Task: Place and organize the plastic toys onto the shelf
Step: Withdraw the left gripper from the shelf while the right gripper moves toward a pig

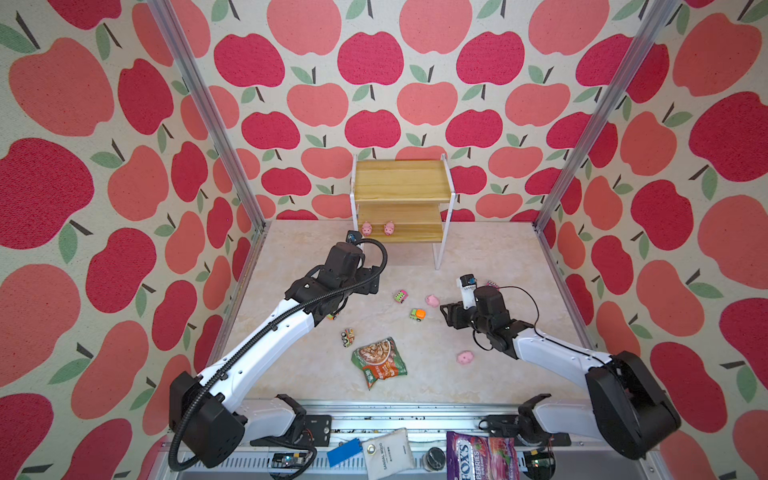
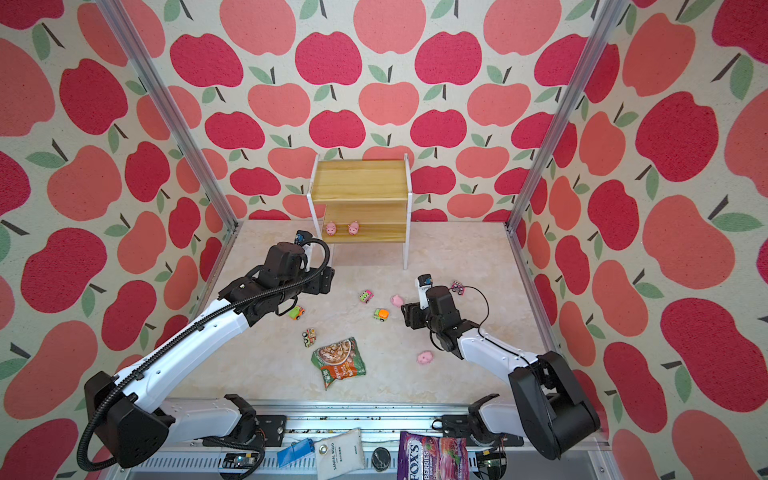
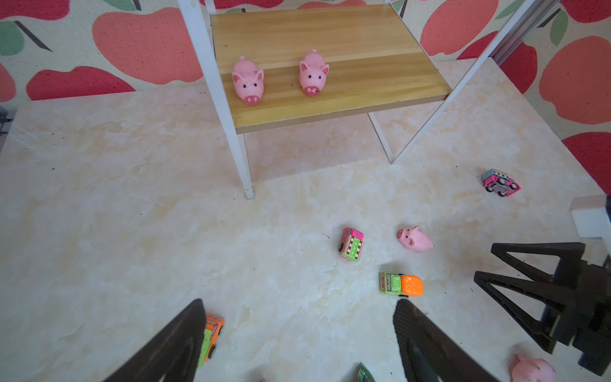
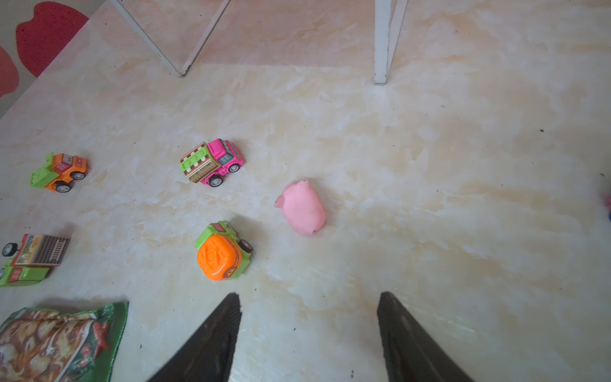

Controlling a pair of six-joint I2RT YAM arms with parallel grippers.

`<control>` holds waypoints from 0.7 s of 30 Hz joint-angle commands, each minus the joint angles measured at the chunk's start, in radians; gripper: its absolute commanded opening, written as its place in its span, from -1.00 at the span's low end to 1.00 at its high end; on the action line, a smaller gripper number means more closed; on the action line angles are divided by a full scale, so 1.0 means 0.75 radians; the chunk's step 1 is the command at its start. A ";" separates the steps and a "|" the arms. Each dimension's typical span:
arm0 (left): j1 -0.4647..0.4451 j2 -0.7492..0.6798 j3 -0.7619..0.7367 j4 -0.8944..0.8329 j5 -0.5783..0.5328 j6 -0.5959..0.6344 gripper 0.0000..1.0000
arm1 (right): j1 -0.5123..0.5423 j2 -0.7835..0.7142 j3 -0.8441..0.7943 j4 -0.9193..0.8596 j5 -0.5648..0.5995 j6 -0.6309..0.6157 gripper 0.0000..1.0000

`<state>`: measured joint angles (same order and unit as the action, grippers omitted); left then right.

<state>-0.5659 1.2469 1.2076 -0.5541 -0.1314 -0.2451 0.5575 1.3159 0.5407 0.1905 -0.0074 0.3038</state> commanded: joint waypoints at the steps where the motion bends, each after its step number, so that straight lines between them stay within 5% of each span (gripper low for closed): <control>1: 0.088 -0.060 0.078 -0.356 0.120 0.021 0.84 | 0.041 0.043 0.082 -0.090 0.084 -0.046 0.38; 13: 0.294 -0.154 -0.103 -0.171 0.308 0.062 0.86 | 0.119 0.278 0.375 -0.325 0.216 0.080 0.32; 21: 0.335 -0.121 -0.138 -0.108 0.463 0.053 0.85 | 0.154 0.441 0.547 -0.476 0.338 0.419 0.34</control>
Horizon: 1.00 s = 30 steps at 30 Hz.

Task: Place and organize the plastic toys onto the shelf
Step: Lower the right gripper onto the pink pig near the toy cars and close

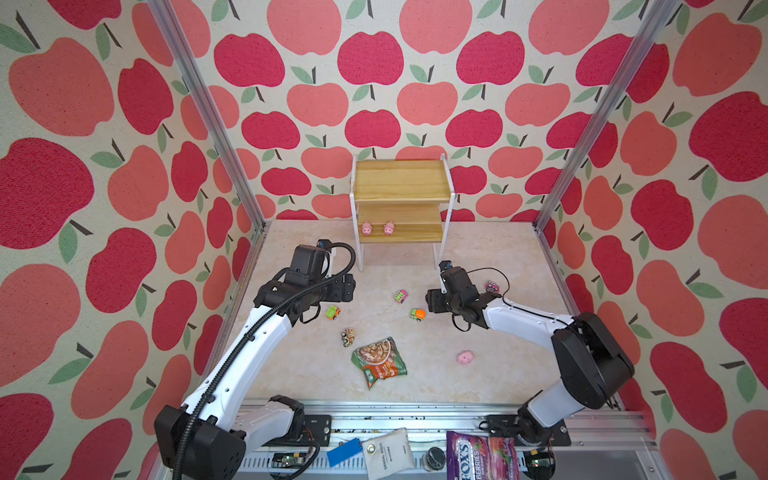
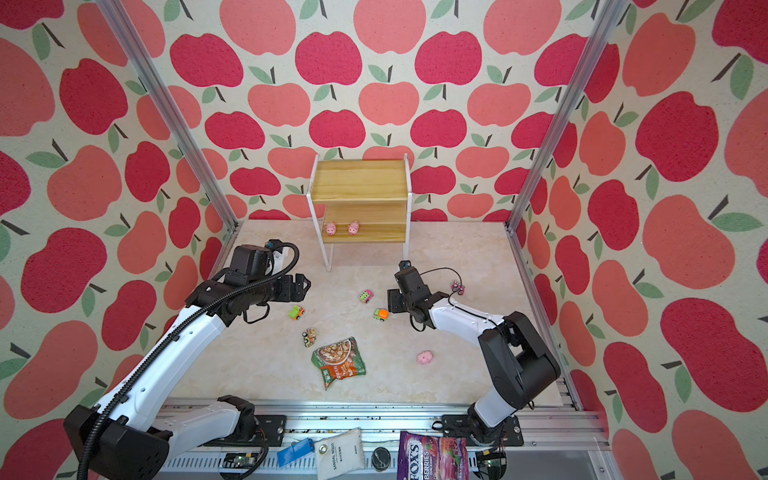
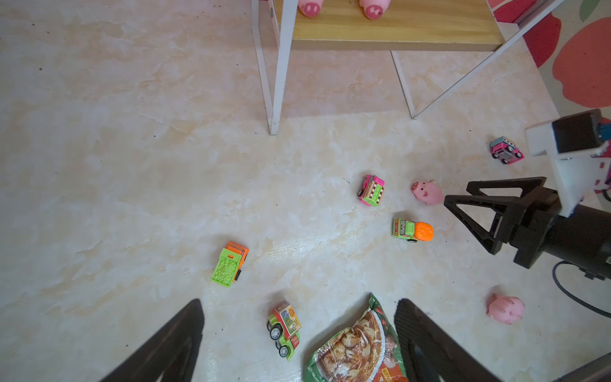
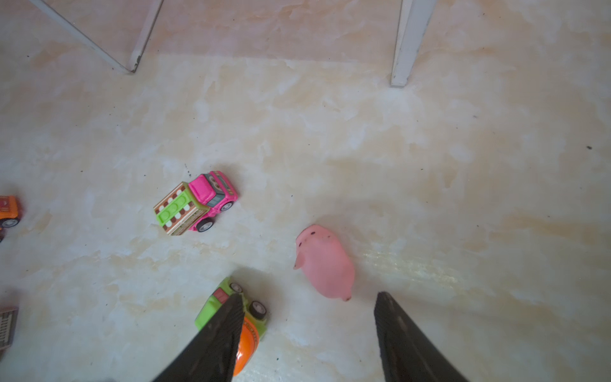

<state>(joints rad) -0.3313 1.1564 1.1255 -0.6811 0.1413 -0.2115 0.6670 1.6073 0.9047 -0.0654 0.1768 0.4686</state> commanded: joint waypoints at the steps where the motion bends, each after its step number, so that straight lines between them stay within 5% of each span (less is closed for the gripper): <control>1: 0.022 -0.002 -0.037 0.071 0.110 0.001 0.84 | 0.011 0.063 0.076 -0.151 0.097 0.240 0.34; 23: 0.008 -0.141 -0.121 0.135 0.193 -0.023 0.83 | 0.026 0.391 0.415 -0.435 0.117 0.759 0.43; 26: 0.006 -0.146 -0.131 0.142 0.196 -0.023 0.83 | 0.025 0.417 0.434 -0.460 0.101 0.771 0.37; 30: 0.006 -0.144 -0.126 0.141 0.196 -0.023 0.82 | 0.025 0.425 0.421 -0.461 0.075 0.751 -0.01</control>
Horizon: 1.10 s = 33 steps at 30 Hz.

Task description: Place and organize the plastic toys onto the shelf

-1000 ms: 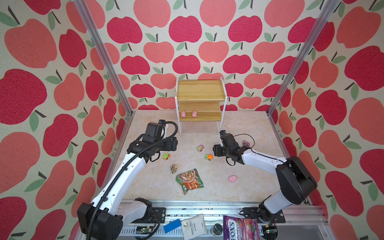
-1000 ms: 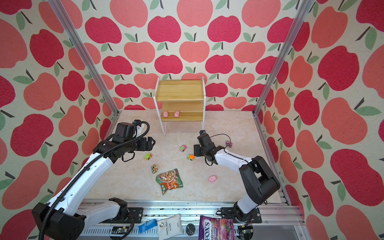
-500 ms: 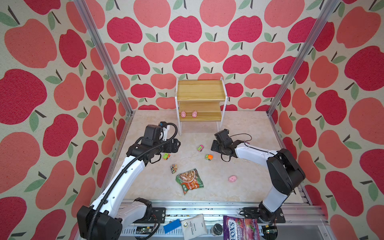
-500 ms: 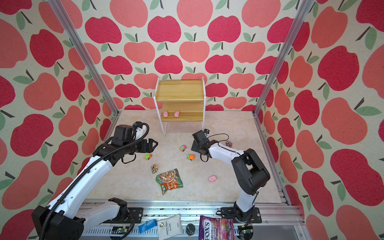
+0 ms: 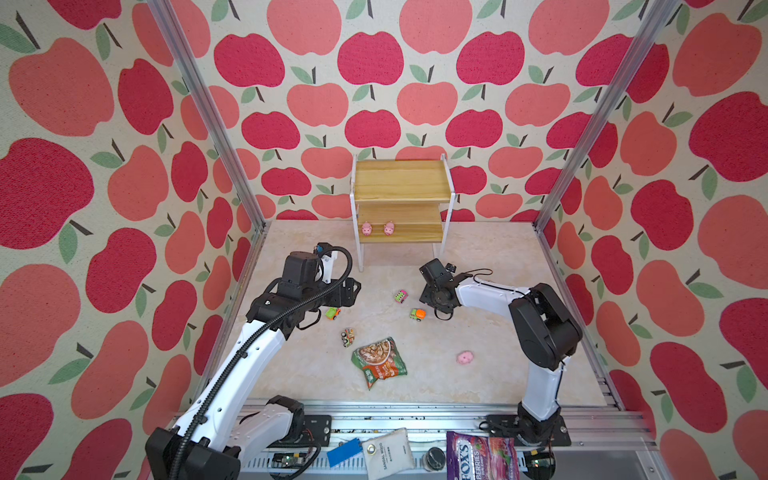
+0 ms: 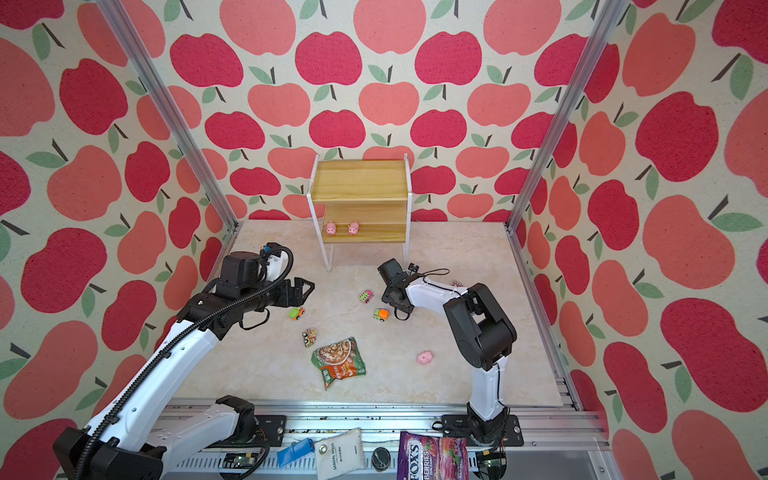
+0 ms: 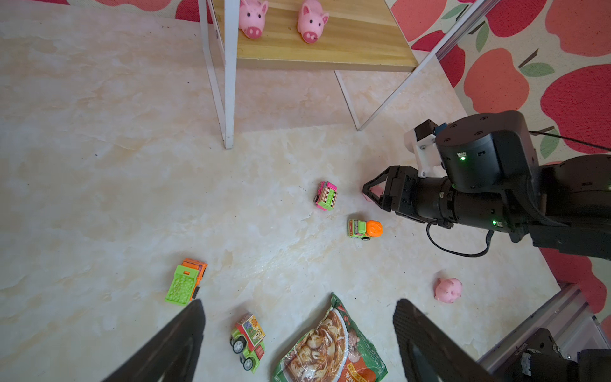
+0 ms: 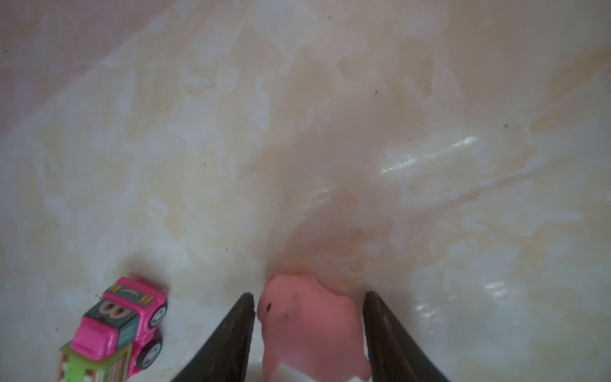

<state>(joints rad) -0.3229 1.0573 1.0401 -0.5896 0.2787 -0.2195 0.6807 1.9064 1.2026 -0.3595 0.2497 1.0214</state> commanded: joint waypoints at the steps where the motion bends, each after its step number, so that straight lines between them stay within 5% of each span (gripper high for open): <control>1: -0.005 -0.012 -0.013 0.019 0.012 -0.010 0.83 | 0.007 0.021 0.016 -0.064 -0.027 0.000 -0.09; 5: -0.005 -0.018 -0.015 0.020 0.003 -0.008 0.83 | 0.000 -0.020 -0.005 -0.061 -0.049 -0.154 -0.20; 11: -0.008 -0.023 -0.028 0.033 0.011 -0.004 0.83 | -0.087 -0.063 0.004 -0.162 -0.227 -0.662 -0.19; 19: -0.008 0.000 -0.030 0.042 0.029 0.005 0.83 | -0.106 -0.093 -0.004 -0.297 -0.027 -1.100 -0.14; 28: -0.019 0.009 -0.040 0.048 0.030 0.017 0.83 | -0.166 -0.100 -0.026 -0.304 -0.020 -1.199 0.47; 33: -0.023 0.016 -0.039 0.045 0.035 0.021 0.83 | -0.168 -0.144 -0.059 -0.314 -0.034 -1.165 0.65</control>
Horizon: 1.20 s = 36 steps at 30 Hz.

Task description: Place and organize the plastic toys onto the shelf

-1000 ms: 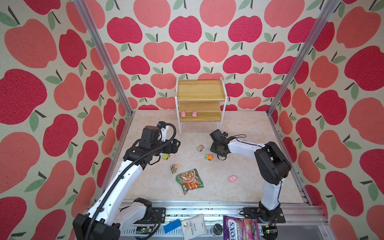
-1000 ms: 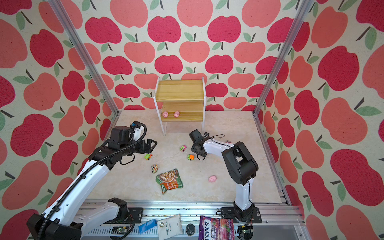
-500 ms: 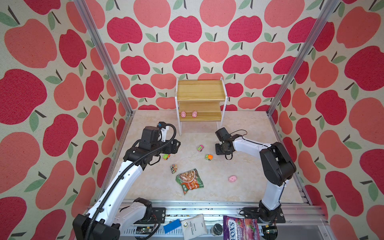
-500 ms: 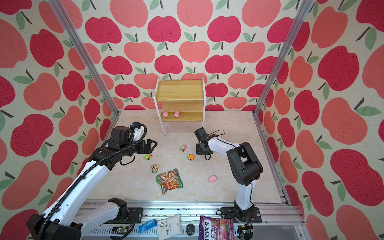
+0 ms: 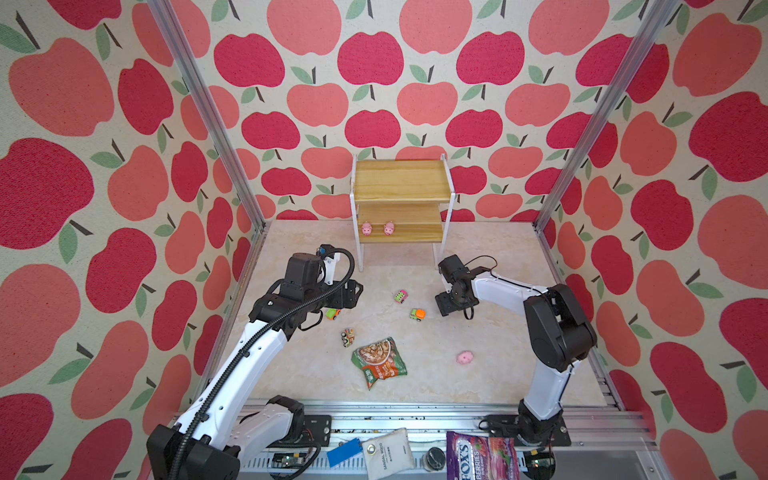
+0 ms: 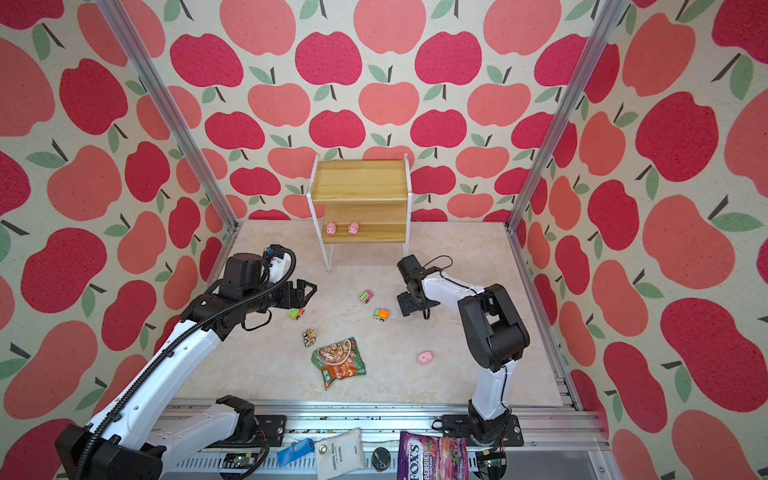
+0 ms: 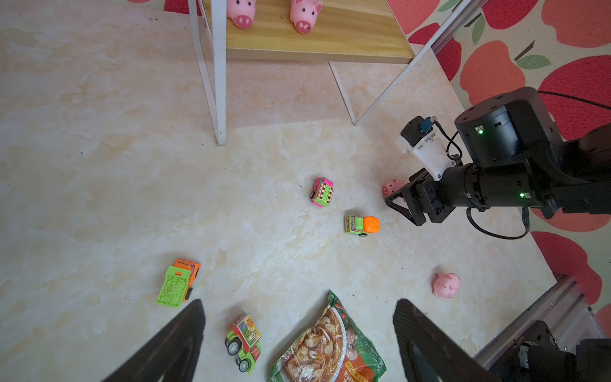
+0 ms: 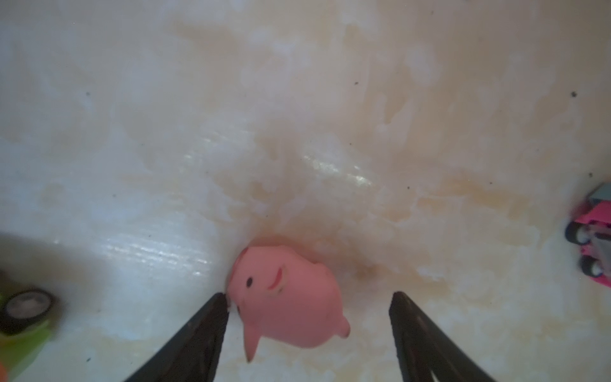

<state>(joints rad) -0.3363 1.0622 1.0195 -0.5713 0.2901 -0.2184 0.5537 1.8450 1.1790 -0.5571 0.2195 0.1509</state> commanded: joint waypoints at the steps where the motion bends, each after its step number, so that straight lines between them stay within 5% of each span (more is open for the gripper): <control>1: -0.006 0.009 -0.011 0.019 0.021 0.019 0.83 | 0.002 -0.069 -0.034 -0.053 0.015 0.009 0.66; 20: -0.010 0.003 -0.013 0.018 0.010 0.027 0.83 | -0.083 -0.080 -0.084 -0.085 0.110 0.083 0.66; 36: -0.008 0.023 -0.015 0.019 0.016 0.038 0.84 | -0.156 0.062 0.089 0.022 0.133 0.098 0.65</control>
<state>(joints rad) -0.3386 1.0691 1.0180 -0.5709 0.2970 -0.2108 0.4423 1.8652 1.2049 -0.5564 0.3058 0.2039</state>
